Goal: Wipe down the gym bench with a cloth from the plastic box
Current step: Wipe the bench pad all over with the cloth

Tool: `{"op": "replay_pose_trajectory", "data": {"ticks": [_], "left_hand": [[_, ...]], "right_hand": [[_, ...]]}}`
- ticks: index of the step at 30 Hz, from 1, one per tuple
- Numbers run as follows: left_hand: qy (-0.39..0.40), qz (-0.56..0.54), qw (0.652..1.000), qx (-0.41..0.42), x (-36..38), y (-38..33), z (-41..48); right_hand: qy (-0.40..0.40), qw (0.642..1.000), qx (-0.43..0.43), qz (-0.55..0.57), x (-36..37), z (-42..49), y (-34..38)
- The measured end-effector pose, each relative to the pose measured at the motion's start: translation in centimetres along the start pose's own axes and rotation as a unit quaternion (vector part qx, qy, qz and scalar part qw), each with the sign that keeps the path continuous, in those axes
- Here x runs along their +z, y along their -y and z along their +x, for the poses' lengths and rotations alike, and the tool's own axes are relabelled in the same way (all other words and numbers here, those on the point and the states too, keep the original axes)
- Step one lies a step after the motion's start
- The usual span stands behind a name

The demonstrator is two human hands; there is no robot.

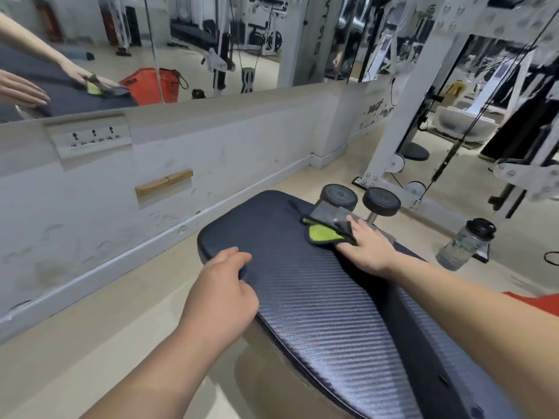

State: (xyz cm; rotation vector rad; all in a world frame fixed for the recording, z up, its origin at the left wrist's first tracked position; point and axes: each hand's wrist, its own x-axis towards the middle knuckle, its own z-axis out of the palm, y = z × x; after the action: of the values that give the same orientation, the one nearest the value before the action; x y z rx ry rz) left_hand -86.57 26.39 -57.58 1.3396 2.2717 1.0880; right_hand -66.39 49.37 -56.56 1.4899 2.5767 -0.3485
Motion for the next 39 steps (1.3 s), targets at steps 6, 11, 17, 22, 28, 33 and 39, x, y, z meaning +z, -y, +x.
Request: {"op": "replay_pose_trajectory", "data": {"ticks": [6,11,17,22,28,33,39], "left_hand": [[0.021,0.005,1.000,0.014,0.9,-0.4,0.3],[0.026,0.013,0.999,0.032,1.5,-1.2,0.4],[0.057,0.014,0.994,0.091,2.5,-2.8,-0.3],[0.060,0.033,0.994,0.084,2.0,-2.2,-0.7],[0.049,0.042,0.996,0.061,1.4,-1.6,-0.5],[0.050,0.041,0.996,0.068,2.5,-2.4,-0.1],[0.064,0.049,0.992,0.102,3.4,-3.5,-0.5]], "right_hand": [[-0.010,1.000,0.011,-0.011,1.6,-0.8,1.6],[0.023,0.993,-0.106,-0.044,3.0,-9.8,3.4],[0.089,0.974,-0.205,-0.040,1.9,-13.1,0.8],[0.006,1.000,-0.005,-0.013,1.0,-4.1,-1.1],[-0.002,1.000,0.015,-0.017,2.1,-4.7,1.2],[0.036,0.992,-0.114,-0.026,3.1,-13.3,2.7],[0.048,0.987,-0.151,-0.024,2.3,-12.7,-1.6]]}}
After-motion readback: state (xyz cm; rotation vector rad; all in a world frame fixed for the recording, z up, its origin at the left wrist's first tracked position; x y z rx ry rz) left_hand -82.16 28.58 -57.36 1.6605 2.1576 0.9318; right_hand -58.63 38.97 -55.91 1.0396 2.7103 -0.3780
